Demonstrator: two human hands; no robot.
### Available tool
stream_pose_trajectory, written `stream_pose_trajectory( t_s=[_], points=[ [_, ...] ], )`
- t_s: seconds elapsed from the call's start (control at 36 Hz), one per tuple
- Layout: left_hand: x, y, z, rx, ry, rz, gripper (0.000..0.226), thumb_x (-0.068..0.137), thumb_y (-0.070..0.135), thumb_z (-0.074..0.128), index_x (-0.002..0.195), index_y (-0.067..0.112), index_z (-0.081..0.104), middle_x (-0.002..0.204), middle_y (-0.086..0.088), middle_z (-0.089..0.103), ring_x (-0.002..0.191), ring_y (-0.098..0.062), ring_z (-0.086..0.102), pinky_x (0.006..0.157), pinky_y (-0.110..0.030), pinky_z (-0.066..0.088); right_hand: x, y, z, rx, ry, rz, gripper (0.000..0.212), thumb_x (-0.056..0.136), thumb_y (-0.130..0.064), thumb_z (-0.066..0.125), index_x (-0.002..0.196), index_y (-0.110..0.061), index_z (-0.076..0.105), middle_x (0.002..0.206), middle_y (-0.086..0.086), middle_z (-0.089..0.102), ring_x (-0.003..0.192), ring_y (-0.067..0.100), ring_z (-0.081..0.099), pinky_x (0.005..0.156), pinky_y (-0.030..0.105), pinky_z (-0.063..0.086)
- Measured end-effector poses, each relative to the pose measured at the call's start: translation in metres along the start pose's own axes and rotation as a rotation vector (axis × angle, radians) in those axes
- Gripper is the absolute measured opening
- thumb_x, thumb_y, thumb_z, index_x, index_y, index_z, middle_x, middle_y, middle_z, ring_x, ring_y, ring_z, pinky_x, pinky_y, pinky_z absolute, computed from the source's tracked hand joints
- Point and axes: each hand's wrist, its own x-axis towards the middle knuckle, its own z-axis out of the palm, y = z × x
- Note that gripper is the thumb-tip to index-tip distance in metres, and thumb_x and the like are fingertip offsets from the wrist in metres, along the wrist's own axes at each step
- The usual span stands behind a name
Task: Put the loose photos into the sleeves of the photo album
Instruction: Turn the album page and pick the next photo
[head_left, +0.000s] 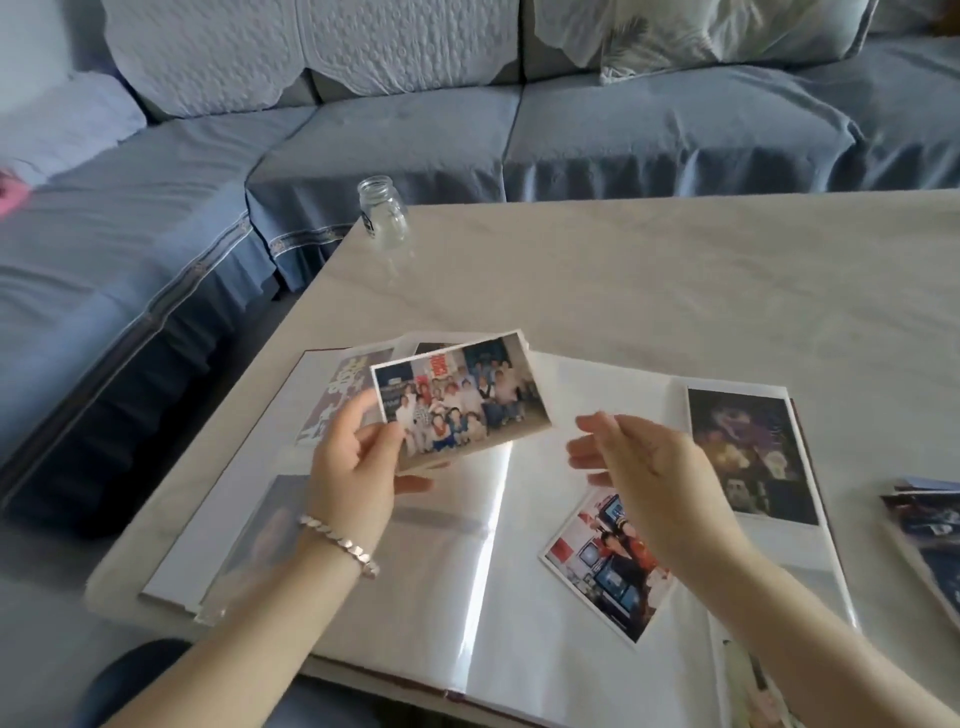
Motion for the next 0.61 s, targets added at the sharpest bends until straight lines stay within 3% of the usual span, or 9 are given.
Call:
stream_pose_trajectory(
  t_s=[0.08, 0.19, 0.28, 0.39, 0.47, 0.61],
  points=[
    [0.015, -0.014, -0.032, 0.114, 0.149, 0.042, 0.043, 0.094, 0.002, 0.047, 0.133, 0.022, 0.045, 0.102, -0.008, 0.064, 0.070, -0.015, 0.067, 0.044, -0.019, 0.052, 0.005, 0.004, 0.020, -0.252, -0.090, -0.122, 0.036, 0.096, -0.036, 0.042, 0.128, -0.028, 0.054, 0.123, -0.015, 0.056, 0.102, -0.001, 0.053, 0.089, 0.013, 0.041],
    [0.029, -0.029, -0.066, 0.236, 0.253, 0.091, 0.049, 0.096, 0.006, 0.043, 0.141, 0.024, 0.035, 0.110, -0.003, 0.059, 0.075, -0.007, 0.062, 0.043, -0.015, 0.050, 0.024, 0.003, 0.048, -0.501, -0.214, -0.294, 0.044, 0.098, -0.038, 0.038, 0.141, -0.031, 0.037, 0.150, -0.013, 0.028, 0.138, 0.004, 0.024, 0.105, 0.015, 0.016],
    [0.039, -0.041, -0.085, 0.308, 0.303, 0.085, 0.043, 0.096, 0.004, 0.040, 0.137, 0.018, 0.044, 0.112, -0.005, 0.059, 0.076, -0.011, 0.061, 0.043, -0.013, 0.049, 0.044, 0.002, 0.066, -0.647, -0.316, -0.338, 0.047, 0.099, -0.039, 0.034, 0.145, -0.032, 0.028, 0.156, -0.008, 0.015, 0.144, 0.009, 0.006, 0.112, 0.022, 0.004],
    [0.046, -0.053, -0.100, 0.439, 0.344, 0.141, 0.042, 0.095, 0.002, 0.040, 0.133, 0.015, 0.049, 0.120, -0.008, 0.061, 0.099, -0.024, 0.062, 0.067, -0.025, 0.053, 0.070, -0.001, 0.079, -0.808, -0.377, -0.334, 0.046, 0.100, -0.039, 0.031, 0.145, -0.033, 0.026, 0.157, -0.006, 0.007, 0.145, 0.013, -0.001, 0.113, 0.025, 0.003],
    [0.047, -0.058, -0.104, 0.471, 0.389, 0.162, 0.042, 0.095, 0.001, 0.039, 0.134, 0.012, 0.048, 0.123, -0.010, 0.060, 0.104, -0.025, 0.061, 0.067, -0.008, 0.041, 0.083, -0.001, 0.085, -0.864, -0.375, -0.321, 0.048, 0.099, -0.043, 0.031, 0.146, -0.035, 0.024, 0.158, -0.007, 0.006, 0.145, 0.013, -0.001, 0.114, 0.025, 0.002],
    [0.048, -0.063, -0.107, 0.421, 0.489, 0.193, 0.040, 0.095, -0.002, 0.040, 0.133, 0.006, 0.049, 0.124, -0.016, 0.059, 0.106, -0.026, 0.060, 0.062, 0.006, 0.036, 0.082, 0.005, 0.090, -0.844, -0.335, -0.339, 0.046, 0.099, -0.042, 0.032, 0.144, -0.036, 0.028, 0.157, -0.008, 0.009, 0.145, 0.012, 0.000, 0.114, 0.023, 0.000]
  ],
)
